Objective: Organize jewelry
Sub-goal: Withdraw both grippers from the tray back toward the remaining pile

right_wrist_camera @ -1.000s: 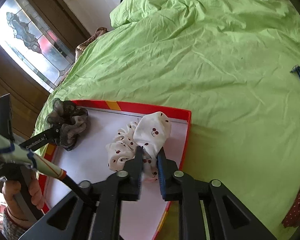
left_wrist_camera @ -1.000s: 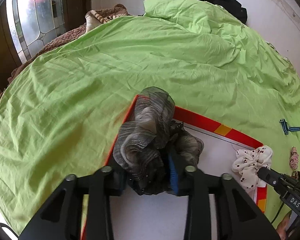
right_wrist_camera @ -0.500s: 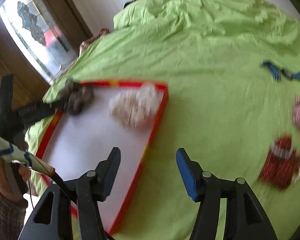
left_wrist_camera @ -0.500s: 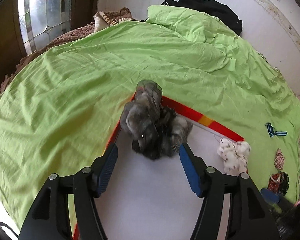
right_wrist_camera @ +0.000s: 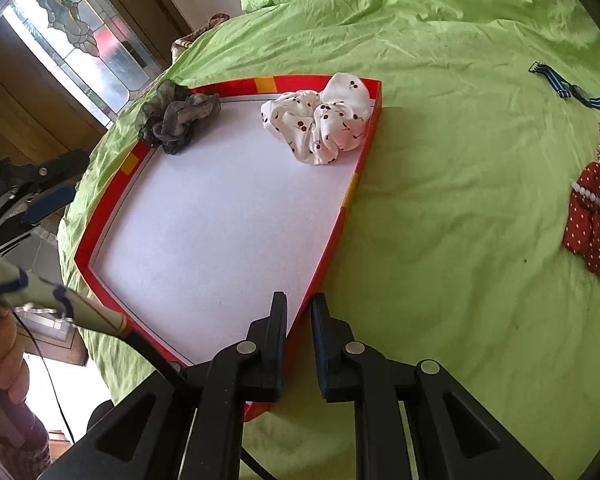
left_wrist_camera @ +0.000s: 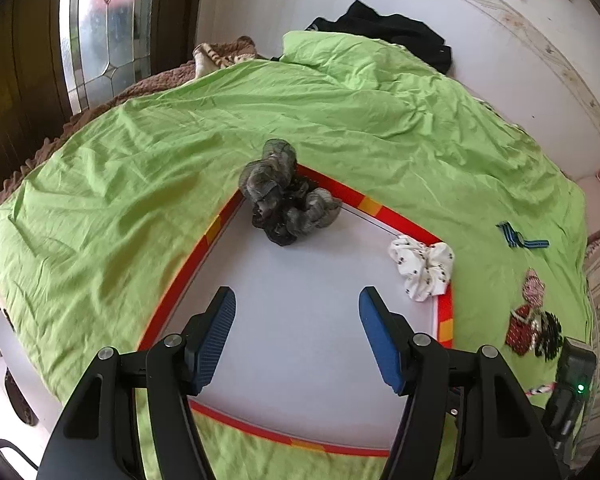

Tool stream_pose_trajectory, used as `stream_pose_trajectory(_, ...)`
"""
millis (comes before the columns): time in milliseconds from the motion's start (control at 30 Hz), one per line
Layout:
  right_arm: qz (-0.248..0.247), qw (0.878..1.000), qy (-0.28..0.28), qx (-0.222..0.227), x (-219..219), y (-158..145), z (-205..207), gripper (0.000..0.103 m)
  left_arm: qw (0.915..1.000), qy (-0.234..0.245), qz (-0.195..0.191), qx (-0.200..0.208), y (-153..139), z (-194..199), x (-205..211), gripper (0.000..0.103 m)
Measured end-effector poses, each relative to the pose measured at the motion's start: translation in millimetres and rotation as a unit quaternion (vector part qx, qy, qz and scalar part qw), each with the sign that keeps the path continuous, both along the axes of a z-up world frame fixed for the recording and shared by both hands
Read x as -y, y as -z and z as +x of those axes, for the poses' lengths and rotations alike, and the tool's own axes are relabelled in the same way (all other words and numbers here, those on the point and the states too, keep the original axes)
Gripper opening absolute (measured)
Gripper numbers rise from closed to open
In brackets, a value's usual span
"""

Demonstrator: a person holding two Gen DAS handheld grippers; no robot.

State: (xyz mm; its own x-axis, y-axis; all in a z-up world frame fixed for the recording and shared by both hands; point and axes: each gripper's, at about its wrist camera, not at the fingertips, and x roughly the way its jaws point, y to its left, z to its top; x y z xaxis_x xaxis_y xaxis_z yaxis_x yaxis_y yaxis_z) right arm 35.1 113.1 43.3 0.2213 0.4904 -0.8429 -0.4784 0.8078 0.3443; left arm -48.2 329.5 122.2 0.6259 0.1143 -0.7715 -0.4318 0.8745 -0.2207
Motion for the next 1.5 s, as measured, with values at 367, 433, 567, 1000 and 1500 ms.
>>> stream_pose_trajectory(367, 0.024, 0.998, 0.038, 0.052, 77, -40, -27, 0.049, 0.998, 0.041, 0.035, 0.033, -29, -20, 81, 0.071)
stream_pose_trajectory(433, 0.019, 0.997, 0.056, 0.059, 98, -43, -33, 0.052, 0.9972, 0.053, 0.037, 0.037, -31, -20, 99, 0.071)
stream_pose_trajectory(567, 0.004, 0.991, 0.119, 0.068, 162, -48, -46, 0.056, 0.9951, 0.089, 0.029, 0.033, -27, -12, 143, 0.071)
stream_pose_trajectory(1000, -0.057, 0.934, 0.333, 0.117, 349, -70, -87, 0.093, 0.9803, 0.192, 0.043, 0.015, -7, 15, 282, 0.089)
stream_pose_trajectory(1500, -0.099, 0.909, 0.35, 0.202, 366, -84, -127, 0.094, 0.9754, 0.204, 0.082, 0.018, -10, -3, 306, 0.09)
